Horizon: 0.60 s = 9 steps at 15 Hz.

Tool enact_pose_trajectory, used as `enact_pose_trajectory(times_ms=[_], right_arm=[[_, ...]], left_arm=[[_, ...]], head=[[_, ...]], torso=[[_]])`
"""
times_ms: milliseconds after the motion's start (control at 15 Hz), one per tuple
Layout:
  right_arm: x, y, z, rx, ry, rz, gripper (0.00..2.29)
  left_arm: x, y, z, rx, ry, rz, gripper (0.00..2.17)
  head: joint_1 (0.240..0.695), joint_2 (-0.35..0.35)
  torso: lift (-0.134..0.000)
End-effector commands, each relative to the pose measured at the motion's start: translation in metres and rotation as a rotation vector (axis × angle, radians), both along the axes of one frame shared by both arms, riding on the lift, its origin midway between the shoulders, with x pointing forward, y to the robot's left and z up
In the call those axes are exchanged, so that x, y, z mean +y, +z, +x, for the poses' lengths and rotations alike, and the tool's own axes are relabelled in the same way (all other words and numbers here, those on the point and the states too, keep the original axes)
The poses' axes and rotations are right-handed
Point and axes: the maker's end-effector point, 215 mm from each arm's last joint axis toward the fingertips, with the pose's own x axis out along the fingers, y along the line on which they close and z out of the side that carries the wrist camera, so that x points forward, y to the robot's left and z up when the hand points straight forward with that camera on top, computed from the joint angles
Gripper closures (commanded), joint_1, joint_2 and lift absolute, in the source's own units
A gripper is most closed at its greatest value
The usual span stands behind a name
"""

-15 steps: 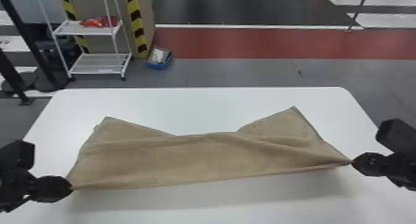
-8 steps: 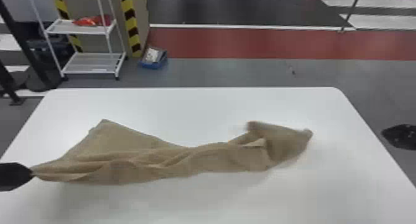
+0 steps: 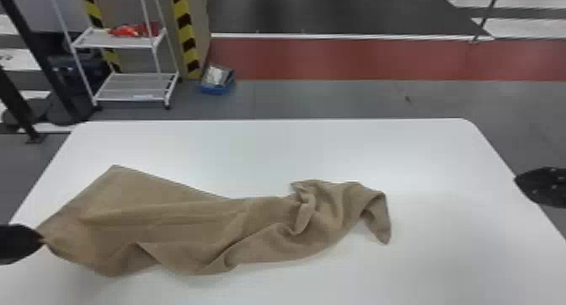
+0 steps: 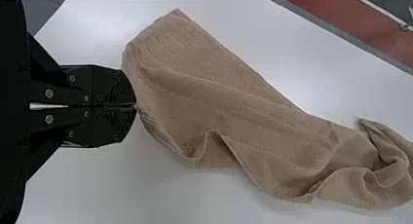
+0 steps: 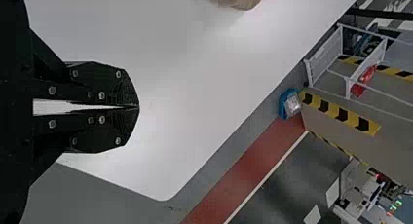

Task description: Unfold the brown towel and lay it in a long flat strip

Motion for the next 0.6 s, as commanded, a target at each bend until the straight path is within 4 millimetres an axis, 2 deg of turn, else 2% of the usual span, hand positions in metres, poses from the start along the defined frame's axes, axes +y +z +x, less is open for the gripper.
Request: enact_pose_trajectory(times_ms=[0,67,133,267,333,400,533], right_arm=[[0.086,0.011,0.001,-0.039,0.149,0.057,0.08],[0.122,0.015,0.002,-0.045,0.211,0.068,0.03],[0.16,0.015,0.002,-0.037,0.272,0.083,0.03],[0.219,0.013,0.007,-0.028,0.37,0.064,0.04],[0.243,0.004,0.011,-0.005,0.402,0.046,0.04],[0.261,-0.013,0.016,0.041,0.413,0.053,0.05],[0.296,-0.046,0.019,0.122,0.455,0.052,0.06]], left_arm=[[-0.016,-0.009,-0.001,0.019,-0.04,-0.008,1.17],[-0.021,-0.01,-0.001,0.021,-0.046,-0.012,1.17],[-0.025,-0.013,-0.001,0.024,-0.051,-0.019,1.17],[-0.029,-0.017,-0.002,0.028,-0.054,-0.029,1.17],[-0.031,-0.02,-0.004,0.034,-0.059,-0.031,1.17],[-0.033,-0.022,-0.004,0.037,-0.065,-0.03,1.17],[-0.033,-0.025,-0.005,0.043,-0.073,-0.028,1.17]], head=[[0.695,0.017],[0.695,0.038],[0.695,0.108],[0.695,0.183],[0.695,0.214],[0.695,0.273],[0.695,0.312]], torso=[[-0.116],[-0.116],[-0.116],[-0.116],[-0.116],[-0.116],[-0.116]])
